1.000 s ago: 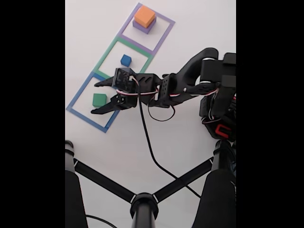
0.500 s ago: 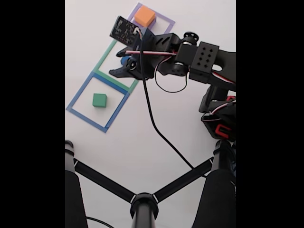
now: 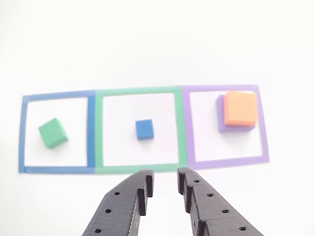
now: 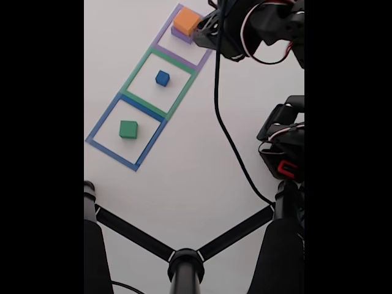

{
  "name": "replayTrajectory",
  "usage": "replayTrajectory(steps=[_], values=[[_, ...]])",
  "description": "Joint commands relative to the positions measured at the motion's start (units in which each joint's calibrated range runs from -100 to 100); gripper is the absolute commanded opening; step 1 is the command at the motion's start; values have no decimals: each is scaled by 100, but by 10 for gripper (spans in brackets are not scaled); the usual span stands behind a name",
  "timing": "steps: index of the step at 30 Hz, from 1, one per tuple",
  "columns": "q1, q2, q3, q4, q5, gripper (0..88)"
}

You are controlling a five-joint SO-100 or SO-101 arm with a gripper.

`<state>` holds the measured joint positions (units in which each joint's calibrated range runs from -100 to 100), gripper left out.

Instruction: Tower of hanoi

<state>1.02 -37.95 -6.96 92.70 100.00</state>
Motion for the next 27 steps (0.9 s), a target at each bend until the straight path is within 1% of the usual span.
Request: replayTrajectory(steps=[1,3,5,11,17,21,24,27], values=[[84,-27,-281,204,0,14],[62,-155,92,34,0,24],[62,-420,792,-395,0,41],[176,-1261,3336,-2264,0,206],[206,-1421,5426,-4531,0,275],[237,-1269,6544,-5988,0,296],[245,-949,7316,-7372,0,311],[267,-372,8025,-8982,0,322]])
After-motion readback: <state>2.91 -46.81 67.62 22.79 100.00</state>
